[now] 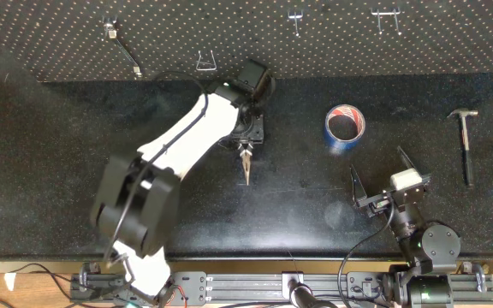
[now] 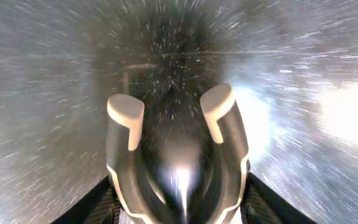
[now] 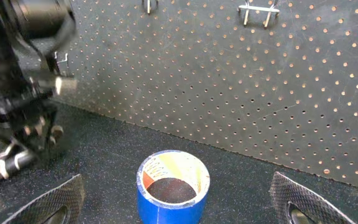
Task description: Place Tools Onto Pegboard
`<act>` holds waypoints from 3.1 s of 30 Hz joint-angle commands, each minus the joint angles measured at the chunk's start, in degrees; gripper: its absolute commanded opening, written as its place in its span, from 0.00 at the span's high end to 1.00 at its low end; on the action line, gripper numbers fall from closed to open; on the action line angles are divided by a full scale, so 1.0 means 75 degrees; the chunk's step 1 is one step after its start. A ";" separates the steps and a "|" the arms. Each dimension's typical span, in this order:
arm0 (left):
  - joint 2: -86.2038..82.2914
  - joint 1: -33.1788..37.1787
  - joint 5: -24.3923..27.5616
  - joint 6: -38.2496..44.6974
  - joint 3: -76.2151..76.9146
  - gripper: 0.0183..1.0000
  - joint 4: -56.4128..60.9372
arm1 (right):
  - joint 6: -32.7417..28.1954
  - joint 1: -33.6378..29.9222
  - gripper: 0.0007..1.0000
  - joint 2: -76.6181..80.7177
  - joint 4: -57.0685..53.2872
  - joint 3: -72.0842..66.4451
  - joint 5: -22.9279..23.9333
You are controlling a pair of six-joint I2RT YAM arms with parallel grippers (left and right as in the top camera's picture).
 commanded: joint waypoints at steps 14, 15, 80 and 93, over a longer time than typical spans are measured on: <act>-0.5858 0.0921 -0.2090 0.1236 -0.4202 0.99 0.5712 | 0.0143 0.0067 0.02 -0.0055 -0.0044 -0.0020 0.0009; -0.5537 0.0921 -0.2148 0.1518 -0.4197 0.99 0.6289 | 0.0143 0.0067 0.02 -0.0055 -0.0044 -0.0020 0.0009; -0.2404 0.1370 -0.2626 0.3144 -0.4194 0.00 1.2030 | 0.0143 0.0067 0.03 -0.0055 -0.0044 -0.0020 0.0009; -0.8335 0.3235 -0.1253 0.3165 -0.6435 0.00 0.6714 | 0.0143 0.0067 0.02 -0.0055 -0.0044 -0.0020 0.0009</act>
